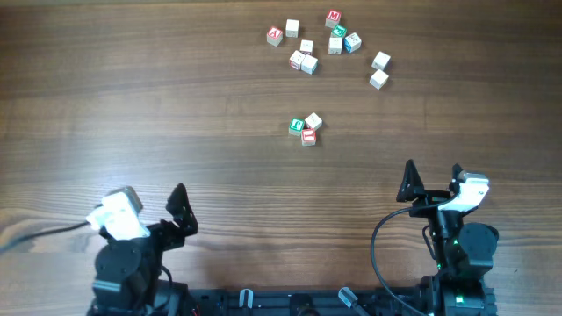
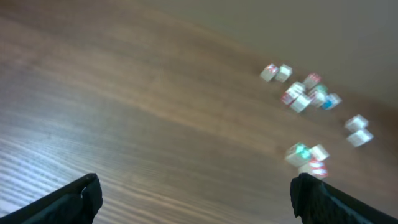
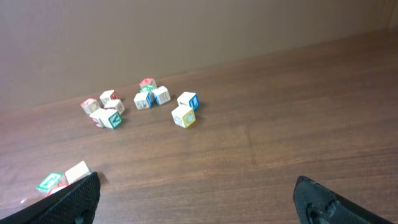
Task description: Form a circle
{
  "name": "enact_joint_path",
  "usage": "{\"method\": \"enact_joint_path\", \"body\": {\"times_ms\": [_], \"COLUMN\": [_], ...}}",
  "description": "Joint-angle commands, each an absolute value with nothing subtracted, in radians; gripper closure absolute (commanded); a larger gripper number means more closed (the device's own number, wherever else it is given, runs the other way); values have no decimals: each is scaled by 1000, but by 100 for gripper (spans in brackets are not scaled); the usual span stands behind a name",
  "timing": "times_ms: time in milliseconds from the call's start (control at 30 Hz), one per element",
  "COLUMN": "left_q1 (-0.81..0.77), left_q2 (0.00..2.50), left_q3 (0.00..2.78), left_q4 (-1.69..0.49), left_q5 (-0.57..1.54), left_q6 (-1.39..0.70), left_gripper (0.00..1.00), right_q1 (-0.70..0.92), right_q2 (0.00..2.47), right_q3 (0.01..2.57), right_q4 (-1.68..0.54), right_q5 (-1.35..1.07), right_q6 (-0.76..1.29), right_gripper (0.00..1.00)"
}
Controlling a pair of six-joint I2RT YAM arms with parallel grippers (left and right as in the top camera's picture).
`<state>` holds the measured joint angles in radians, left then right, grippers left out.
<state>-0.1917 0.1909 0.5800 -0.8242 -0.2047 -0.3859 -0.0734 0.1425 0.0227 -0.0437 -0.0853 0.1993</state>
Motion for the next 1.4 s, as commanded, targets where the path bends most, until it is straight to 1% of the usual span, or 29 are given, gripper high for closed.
{"method": "enact_joint_path", "body": {"times_ms": [0,133,233,300,433,500,633,733,1367], "left_q1": [-84,-15,19,27,24,23,23,21,18], "left_q2": [30,3,3,3,3,3,3,3,3], "left_q3": [375,256,161,102,95,78,59,6,6], "left_q4": [-707,-574,-416,-339,-302,-248,-194,-60,-74], "left_q5": [-93,-88,-37,-22,-21,7,36,48,56], "left_q6": [-264,-250,-152,-134,-78,-41,-29,-6,-7], "left_gripper": [0,0,0,0,0,0,0,0,0], "right_q1": [-70,-70,-70,-70,-70,-70,-70,-70,-70], "right_q2": [142,142,142,142,142,142,142,142,142], "right_q3": [25,25,25,25,25,25,25,25,25], "right_q4": [-38,-38,-38,-38,-38,-38,-38,-38,-38], "right_q5": [-80,-80,-80,-80,-80,-80,-80,-80,-80], "right_q6": [185,184,185,184,185,185,184,184,184], "right_gripper": [0,0,0,0,0,0,0,0,1]}}
